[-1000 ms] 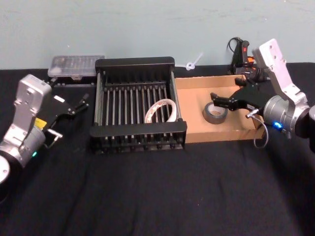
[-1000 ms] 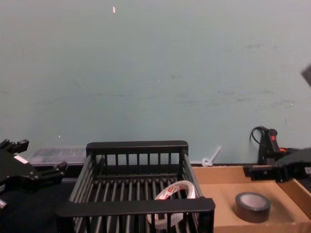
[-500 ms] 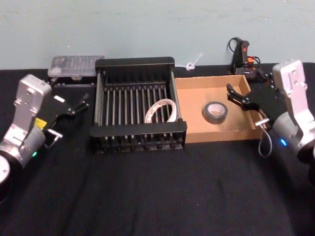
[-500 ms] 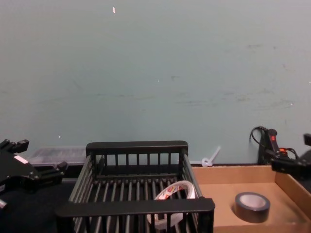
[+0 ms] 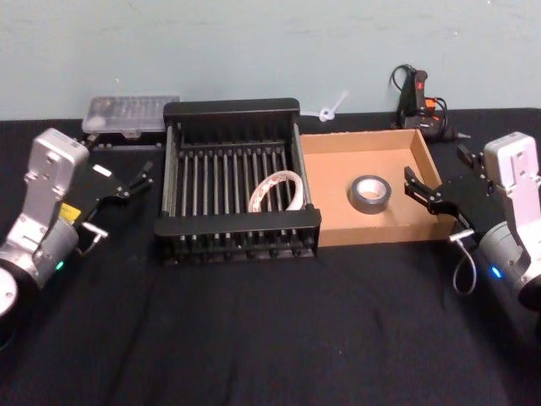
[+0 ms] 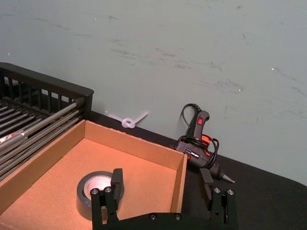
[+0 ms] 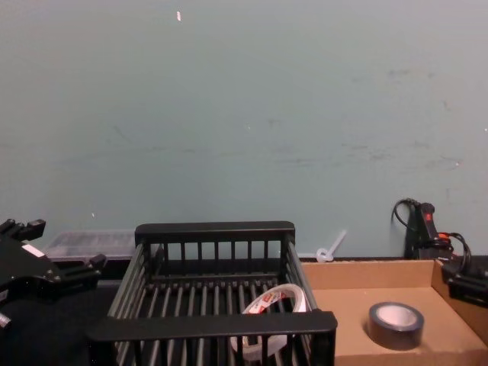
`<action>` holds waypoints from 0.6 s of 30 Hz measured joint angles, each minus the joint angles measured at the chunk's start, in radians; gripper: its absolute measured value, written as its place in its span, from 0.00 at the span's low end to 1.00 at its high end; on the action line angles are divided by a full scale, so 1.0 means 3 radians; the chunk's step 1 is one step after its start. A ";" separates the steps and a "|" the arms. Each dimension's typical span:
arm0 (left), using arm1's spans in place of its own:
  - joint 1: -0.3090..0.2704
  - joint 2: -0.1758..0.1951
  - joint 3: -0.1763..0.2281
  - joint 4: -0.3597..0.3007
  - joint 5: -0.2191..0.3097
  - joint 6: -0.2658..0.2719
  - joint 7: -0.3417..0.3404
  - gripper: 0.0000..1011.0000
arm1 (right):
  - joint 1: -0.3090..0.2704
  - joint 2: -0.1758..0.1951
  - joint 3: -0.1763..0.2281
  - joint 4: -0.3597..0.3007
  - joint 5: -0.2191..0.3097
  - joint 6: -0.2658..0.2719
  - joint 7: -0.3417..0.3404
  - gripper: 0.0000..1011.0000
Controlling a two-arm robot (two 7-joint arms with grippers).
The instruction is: Pick up the white tape and place it into the black box , Pick up the silver tape and place it into the brown box.
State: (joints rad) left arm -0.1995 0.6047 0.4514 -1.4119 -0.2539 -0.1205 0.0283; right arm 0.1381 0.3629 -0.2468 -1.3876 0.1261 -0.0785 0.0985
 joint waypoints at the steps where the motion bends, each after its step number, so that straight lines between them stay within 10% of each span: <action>1: 0.0000 0.0000 0.0000 0.0000 0.0000 0.0000 0.0000 0.99 | 0.0000 0.0001 0.0000 0.0000 0.0000 0.0000 0.0000 0.99; 18: 0.0000 0.0000 0.0000 0.0000 0.0000 0.0000 0.0000 0.99 | 0.0007 0.0010 -0.0015 0.0001 0.0000 0.0001 0.0005 0.99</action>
State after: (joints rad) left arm -0.1996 0.6047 0.4514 -1.4119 -0.2539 -0.1205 0.0283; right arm 0.1403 0.3658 -0.2514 -1.3873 0.1261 -0.0781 0.0999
